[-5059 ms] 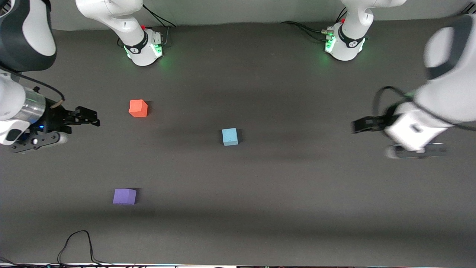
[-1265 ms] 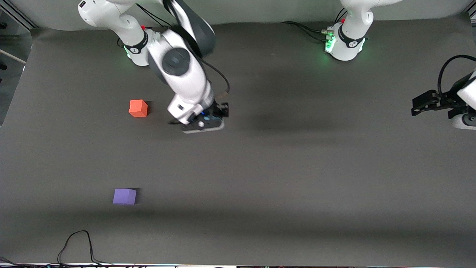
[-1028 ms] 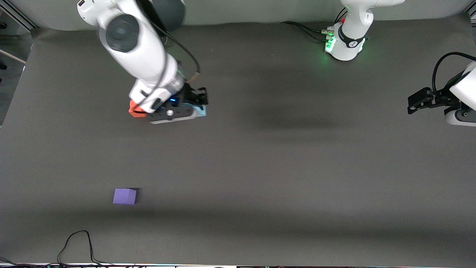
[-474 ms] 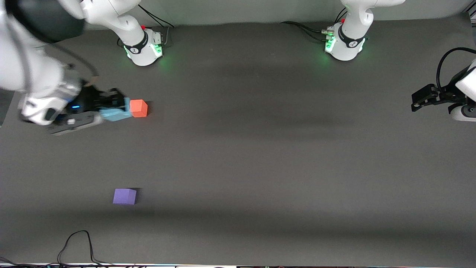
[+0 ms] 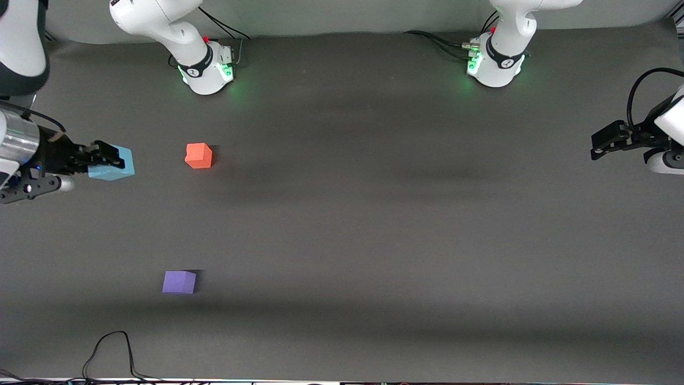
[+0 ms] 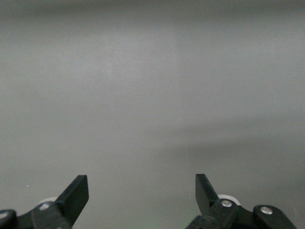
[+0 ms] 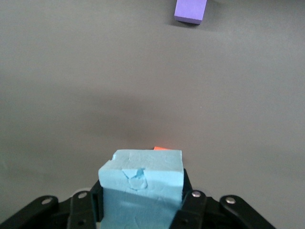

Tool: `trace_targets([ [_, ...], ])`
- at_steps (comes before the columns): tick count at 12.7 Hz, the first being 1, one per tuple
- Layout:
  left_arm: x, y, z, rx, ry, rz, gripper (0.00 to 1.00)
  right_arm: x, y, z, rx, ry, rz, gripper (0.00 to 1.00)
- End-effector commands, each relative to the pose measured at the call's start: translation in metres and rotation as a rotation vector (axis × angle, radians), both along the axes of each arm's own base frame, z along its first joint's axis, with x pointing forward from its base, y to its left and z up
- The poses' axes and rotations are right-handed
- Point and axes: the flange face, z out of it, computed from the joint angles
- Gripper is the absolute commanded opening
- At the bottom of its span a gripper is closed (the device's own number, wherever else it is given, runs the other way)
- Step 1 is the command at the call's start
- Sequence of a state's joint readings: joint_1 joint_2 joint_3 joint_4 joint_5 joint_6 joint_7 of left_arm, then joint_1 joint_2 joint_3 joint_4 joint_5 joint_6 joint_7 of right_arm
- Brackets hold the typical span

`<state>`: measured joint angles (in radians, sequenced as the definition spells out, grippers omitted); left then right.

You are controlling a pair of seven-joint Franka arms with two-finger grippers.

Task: Place blue block between orange and purple blocks
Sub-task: 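Lower the blue block between the orange and purple blocks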

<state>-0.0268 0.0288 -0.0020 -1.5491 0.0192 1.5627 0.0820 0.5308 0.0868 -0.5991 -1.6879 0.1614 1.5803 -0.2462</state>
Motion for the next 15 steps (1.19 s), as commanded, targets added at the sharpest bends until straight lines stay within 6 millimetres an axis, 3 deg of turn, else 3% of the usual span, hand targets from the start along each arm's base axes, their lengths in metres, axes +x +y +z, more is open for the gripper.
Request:
trace_targets([
  [1,-0.007,-0.003,0.004,-0.002,-0.001,0.005,1.0,-0.004,0.003,-0.045,0.018,-0.031,0.007,0.35],
  [6,-0.005,-0.008,0.001,0.003,-0.002,0.0,1.0,-0.014,-0.005,-0.164,-0.033,-0.107,-0.01,0.35],
  [11,-0.004,-0.01,-0.001,-0.001,-0.003,-0.003,1.0,-0.013,-0.006,-0.224,-0.089,-0.121,0.015,0.35],
  [15,-0.003,-0.01,-0.001,-0.001,-0.008,-0.003,1.0,-0.007,-0.007,-0.285,0.023,-0.137,0.011,0.35],
])
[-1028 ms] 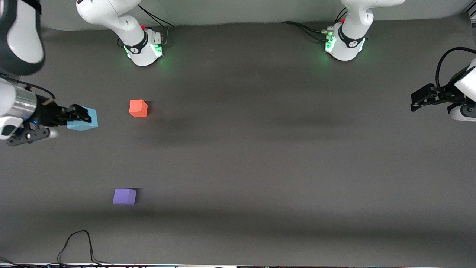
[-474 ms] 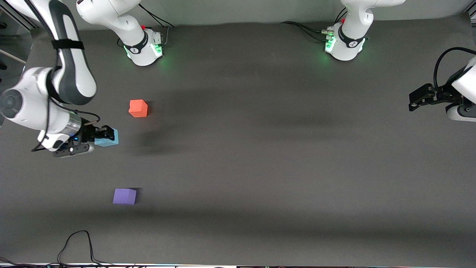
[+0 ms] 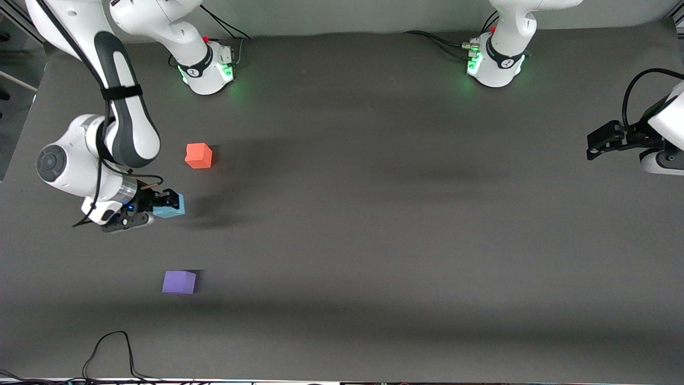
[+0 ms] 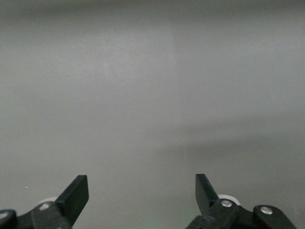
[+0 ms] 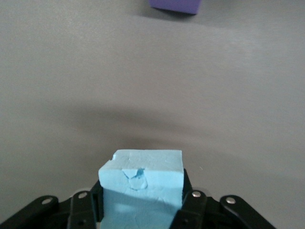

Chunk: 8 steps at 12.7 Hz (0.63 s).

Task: Place blue block between orange and purple blocks
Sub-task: 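Lower the blue block between the orange and purple blocks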

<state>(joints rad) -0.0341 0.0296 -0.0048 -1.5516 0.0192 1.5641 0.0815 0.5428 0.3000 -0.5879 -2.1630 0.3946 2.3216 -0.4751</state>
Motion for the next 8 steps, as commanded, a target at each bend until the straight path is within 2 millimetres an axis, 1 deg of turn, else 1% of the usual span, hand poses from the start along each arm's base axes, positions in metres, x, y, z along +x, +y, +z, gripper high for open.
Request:
trace_targets([
  [1,-0.003,-0.002,0.0,-0.001,-0.01,0.01,1.0,0.005,-0.002,-0.037,0.029,-0.029,0.024,0.35],
  [3,-0.003,-0.003,-0.001,-0.002,-0.01,0.01,1.0,0.006,-0.006,-0.052,0.011,-0.04,0.032,0.35],
  [5,-0.002,-0.002,-0.001,-0.002,-0.01,0.011,1.0,0.006,-0.006,-0.06,0.007,-0.039,0.02,0.35],
  [8,-0.002,-0.002,-0.001,-0.004,-0.014,0.011,1.0,0.004,0.0,-0.071,0.023,-0.043,-0.012,0.35],
])
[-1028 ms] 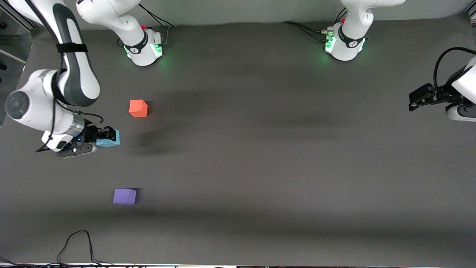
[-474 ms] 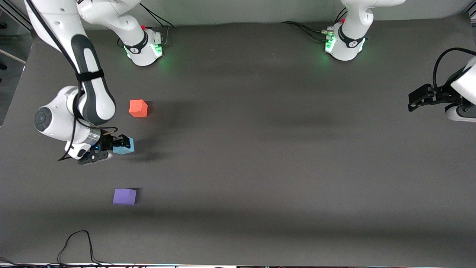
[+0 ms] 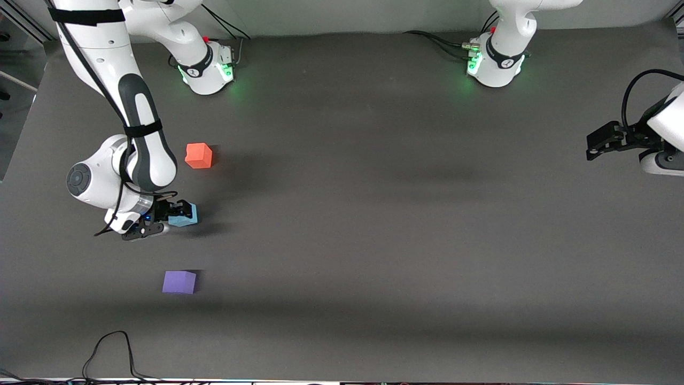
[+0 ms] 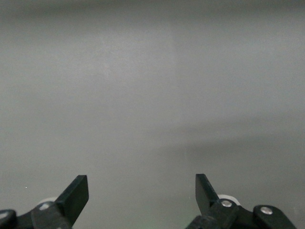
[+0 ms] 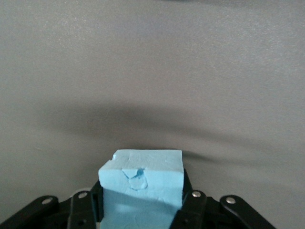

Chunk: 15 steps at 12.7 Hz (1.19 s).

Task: Place blue block between orange and purple blocks
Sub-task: 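Lower the blue block between the orange and purple blocks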

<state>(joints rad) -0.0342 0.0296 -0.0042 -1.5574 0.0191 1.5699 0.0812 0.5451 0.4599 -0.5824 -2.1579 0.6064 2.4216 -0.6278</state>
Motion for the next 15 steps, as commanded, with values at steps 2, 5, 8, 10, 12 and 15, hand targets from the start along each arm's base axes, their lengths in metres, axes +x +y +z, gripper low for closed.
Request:
trace_targets([
  [2,-0.001,-0.002,-0.001,-0.004,-0.013,0.012,1.0,0.004,0.011,-0.01,0.005,-0.027,0.002,0.4],
  [5,-0.001,-0.001,-0.001,-0.005,-0.013,0.015,1.0,0.005,0.013,-0.008,0.029,-0.033,-0.031,1.0],
  [8,-0.001,-0.001,-0.001,-0.005,-0.012,0.015,1.0,0.014,0.018,0.019,0.074,-0.039,-0.022,1.0],
  [10,-0.001,-0.001,-0.002,-0.004,-0.011,0.015,1.0,0.024,0.012,0.046,0.077,-0.021,0.002,1.0],
  [12,-0.001,-0.001,0.0,-0.005,-0.014,0.015,1.0,0.03,0.02,0.091,0.043,0.016,-0.004,1.0],
  [15,-0.001,-0.001,0.001,-0.006,-0.016,0.017,1.0,0.025,0.026,0.173,0.011,0.0,0.052,1.0],
])
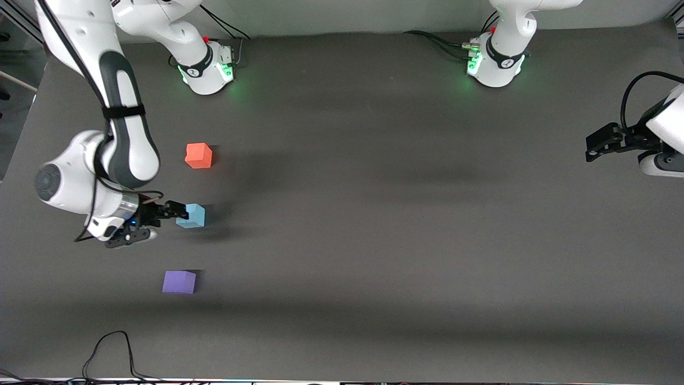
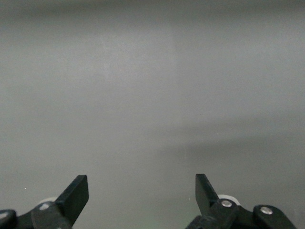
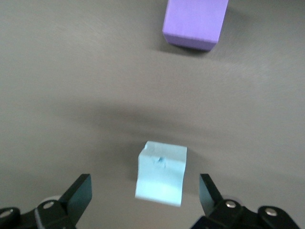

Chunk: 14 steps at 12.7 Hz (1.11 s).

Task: Place blue block between orange and purple blocks
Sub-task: 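Open the right gripper and withdraw it from the blue block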

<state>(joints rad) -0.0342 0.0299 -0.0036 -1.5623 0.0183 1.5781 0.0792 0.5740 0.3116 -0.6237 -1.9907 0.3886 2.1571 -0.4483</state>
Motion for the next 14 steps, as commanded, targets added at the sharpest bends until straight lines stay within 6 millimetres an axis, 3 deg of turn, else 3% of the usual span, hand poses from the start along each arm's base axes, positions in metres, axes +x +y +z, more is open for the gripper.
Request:
trace_targets([
  [1,-0.002,-0.002,0.003,-0.005,-0.013,0.013,1.0,-0.009,0.006,0.077,-0.007,-0.009,0.028,1.0],
  [5,-0.003,-0.001,0.003,-0.005,-0.013,0.014,1.0,-0.005,0.016,0.197,-0.025,0.035,0.076,1.0],
  [7,-0.003,-0.001,0.003,-0.005,-0.013,0.014,1.0,-0.008,0.016,0.235,-0.02,0.035,0.091,1.0],
  [10,-0.003,-0.001,0.004,-0.005,-0.014,0.016,1.0,-0.018,0.016,0.262,0.0,0.002,0.1,1.0],
  [12,-0.003,-0.001,0.004,-0.005,-0.014,0.016,1.0,-0.022,0.013,0.265,0.014,0.011,0.103,1.0],
  [14,-0.003,-0.001,0.004,-0.005,-0.014,0.016,1.0,-0.036,0.024,0.28,-0.049,0.007,0.133,1.0],
])
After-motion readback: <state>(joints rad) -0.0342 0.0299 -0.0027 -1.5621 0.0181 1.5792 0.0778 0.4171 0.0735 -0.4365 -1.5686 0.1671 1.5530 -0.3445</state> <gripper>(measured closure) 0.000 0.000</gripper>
